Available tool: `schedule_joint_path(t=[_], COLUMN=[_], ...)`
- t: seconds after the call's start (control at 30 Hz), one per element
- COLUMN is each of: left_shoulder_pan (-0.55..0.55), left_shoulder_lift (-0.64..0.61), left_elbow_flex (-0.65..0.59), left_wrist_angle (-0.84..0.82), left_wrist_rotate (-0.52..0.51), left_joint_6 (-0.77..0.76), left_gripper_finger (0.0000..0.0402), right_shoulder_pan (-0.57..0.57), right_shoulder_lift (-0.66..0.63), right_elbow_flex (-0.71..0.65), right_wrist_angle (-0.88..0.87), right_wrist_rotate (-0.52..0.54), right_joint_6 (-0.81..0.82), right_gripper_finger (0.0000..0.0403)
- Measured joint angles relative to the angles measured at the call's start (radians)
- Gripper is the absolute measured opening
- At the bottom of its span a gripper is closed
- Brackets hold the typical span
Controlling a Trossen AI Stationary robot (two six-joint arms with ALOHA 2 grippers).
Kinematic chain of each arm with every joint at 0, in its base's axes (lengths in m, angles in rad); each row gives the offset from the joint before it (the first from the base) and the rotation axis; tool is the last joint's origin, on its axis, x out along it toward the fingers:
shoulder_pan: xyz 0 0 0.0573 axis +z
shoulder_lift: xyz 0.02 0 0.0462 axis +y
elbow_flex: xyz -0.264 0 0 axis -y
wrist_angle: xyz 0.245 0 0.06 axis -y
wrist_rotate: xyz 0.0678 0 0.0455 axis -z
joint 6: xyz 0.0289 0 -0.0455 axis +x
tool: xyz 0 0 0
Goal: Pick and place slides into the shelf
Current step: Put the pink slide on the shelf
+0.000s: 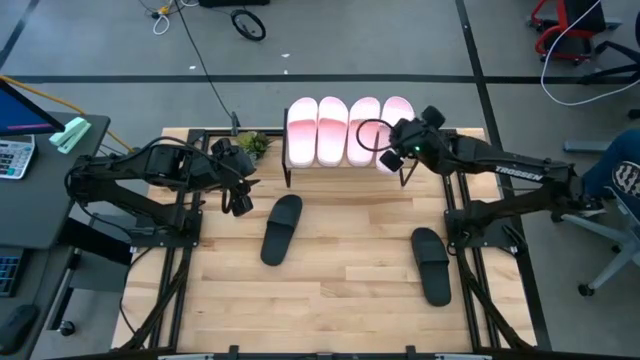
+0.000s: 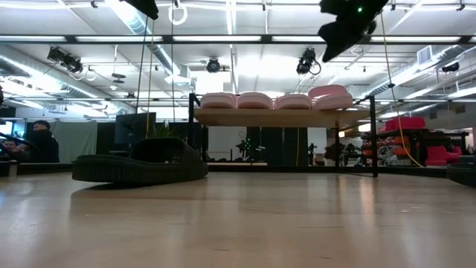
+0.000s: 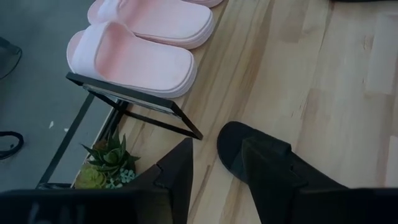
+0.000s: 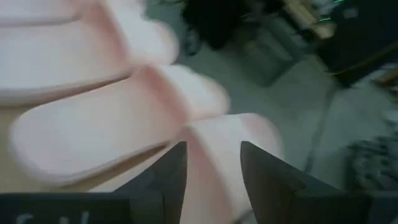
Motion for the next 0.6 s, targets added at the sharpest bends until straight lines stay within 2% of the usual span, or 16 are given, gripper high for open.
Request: schedule_joint_path(t=[0.1, 0.17, 0.23, 0.33, 0.47, 0.6], left_shoulder_pan=[0.000, 0.000, 0.000, 0.000, 0.000, 0.000], left_shoulder_lift=[0.000, 0.000, 0.000, 0.000, 0.000, 0.000], left_elbow_flex=[0.000, 0.000, 0.000, 0.000, 0.000, 0.000], left_wrist_angle=[0.000, 0.000, 0.000, 0.000, 0.000, 0.000], left_wrist_rotate=[0.000, 0.000, 0.000, 0.000, 0.000, 0.000], left_joint_6=[0.000, 0.000, 0.000, -0.006, -0.012, -0.011], left_gripper_finger=[0.0147, 0.0146, 0.0143, 0.0138, 0.0133, 0.0137], right_shoulder_pan=[0.006, -0.014, -0.053, -0.135, -0.237, -0.321], right_shoulder_lift=[-0.026, -0.030, -0.023, 0.012, 0.077, 0.130], right_elbow_flex=[0.000, 0.000, 0.000, -0.007, -0.016, -0.016], right_wrist_angle=[0.000, 0.000, -0.008, -0.013, -0.024, -0.004], right_wrist_rotate=[0.153, 0.190, 0.143, 0.011, -0.006, -0.022], right_joint_6=[0.040, 0.080, 0.135, 0.238, 0.253, 0.292], right_gripper_finger=[0.0150, 0.0142, 0.0127, 0.0087, 0.0014, 0.0014])
